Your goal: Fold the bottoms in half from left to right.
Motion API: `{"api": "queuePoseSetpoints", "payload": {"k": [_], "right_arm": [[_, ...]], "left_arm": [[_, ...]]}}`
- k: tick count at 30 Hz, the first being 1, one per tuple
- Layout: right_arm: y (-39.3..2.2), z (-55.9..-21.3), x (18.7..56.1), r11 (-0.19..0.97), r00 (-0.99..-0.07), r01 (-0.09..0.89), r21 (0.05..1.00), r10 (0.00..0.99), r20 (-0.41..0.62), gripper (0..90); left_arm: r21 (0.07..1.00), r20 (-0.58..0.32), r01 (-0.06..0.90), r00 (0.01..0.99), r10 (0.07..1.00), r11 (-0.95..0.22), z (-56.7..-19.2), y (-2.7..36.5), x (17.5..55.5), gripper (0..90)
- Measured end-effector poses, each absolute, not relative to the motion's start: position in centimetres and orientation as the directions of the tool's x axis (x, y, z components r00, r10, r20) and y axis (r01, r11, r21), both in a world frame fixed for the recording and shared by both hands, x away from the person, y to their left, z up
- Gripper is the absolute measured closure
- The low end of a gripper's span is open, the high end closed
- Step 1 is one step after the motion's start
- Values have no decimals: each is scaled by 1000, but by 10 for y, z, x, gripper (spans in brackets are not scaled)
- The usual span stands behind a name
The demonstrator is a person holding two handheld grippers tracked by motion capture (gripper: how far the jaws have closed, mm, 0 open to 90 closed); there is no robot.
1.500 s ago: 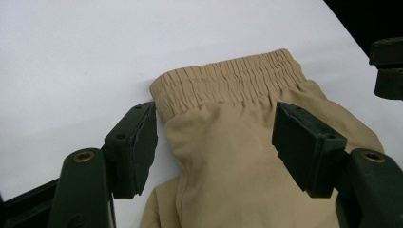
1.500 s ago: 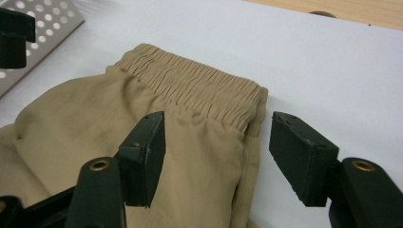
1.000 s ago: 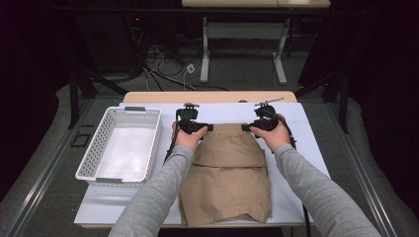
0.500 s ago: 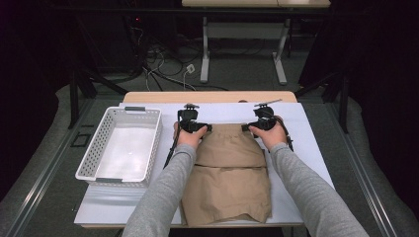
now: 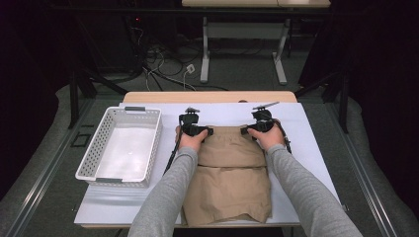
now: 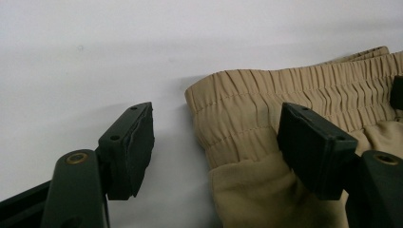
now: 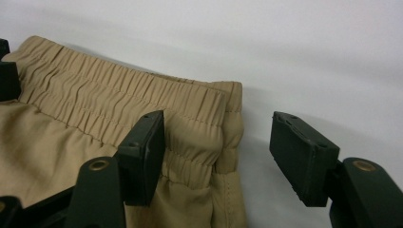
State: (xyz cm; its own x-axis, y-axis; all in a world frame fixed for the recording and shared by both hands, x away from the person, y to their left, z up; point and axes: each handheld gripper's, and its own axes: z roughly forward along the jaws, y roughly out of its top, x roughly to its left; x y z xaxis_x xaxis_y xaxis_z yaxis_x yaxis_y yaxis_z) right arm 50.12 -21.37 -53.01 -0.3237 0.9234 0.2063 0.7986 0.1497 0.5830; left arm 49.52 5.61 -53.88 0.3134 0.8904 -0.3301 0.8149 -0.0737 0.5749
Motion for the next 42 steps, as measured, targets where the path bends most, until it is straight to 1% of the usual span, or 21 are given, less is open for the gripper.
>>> {"api": "queuePoseSetpoints", "payload": {"k": [4, 9, 13, 18, 25, 26, 27, 28, 29, 36, 42], "right_arm": [[-215, -534, 502, 148, -322, 807, 572, 921, 217, 367], [-217, -538, 503, 125, -311, 817, 563, 918, 248, 395], [-218, -540, 503, 123, -317, 818, 562, 912, 262, 438], [-217, -540, 504, 131, -329, 822, 554, 904, 274, 513], [-218, -541, 504, 118, -321, 827, 549, 902, 290, 525], [-218, -541, 504, 111, -315, 830, 547, 902, 295, 528], [-218, -542, 504, 107, -312, 831, 545, 902, 299, 535], [-219, -542, 504, 105, -311, 836, 539, 899, 307, 542], [-219, -542, 504, 101, -309, 837, 538, 898, 312, 548], [-218, -542, 503, 103, -317, 832, 545, 895, 315, 613], [-215, -540, 501, 117, -333, 824, 554, 892, 306, 691]], "left_arm": [[569, -324, 818, 318, 891, -85, -542, 55, 496, 283], [557, -333, 826, 317, 888, -86, -545, 55, 497, 285], [548, -351, 832, 317, 881, -81, -546, 56, 498, 285], [552, -340, 828, 330, 881, -98, -547, 56, 498, 289], [551, -341, 827, 343, 875, -109, -547, 56, 499, 311], [549, -351, 829, 346, 870, -108, -547, 56, 499, 325], [544, -376, 833, 349, 858, -100, -547, 56, 499, 369], [538, -398, 838, 350, 848, -94, -547, 56, 499, 432], [536, -402, 839, 350, 846, -93, -547, 56, 499, 465], [523, -423, 848, 347, 837, -87, -548, 57, 501, 513], [526, -421, 846, 351, 836, -91, -547, 57, 500, 549]]}}
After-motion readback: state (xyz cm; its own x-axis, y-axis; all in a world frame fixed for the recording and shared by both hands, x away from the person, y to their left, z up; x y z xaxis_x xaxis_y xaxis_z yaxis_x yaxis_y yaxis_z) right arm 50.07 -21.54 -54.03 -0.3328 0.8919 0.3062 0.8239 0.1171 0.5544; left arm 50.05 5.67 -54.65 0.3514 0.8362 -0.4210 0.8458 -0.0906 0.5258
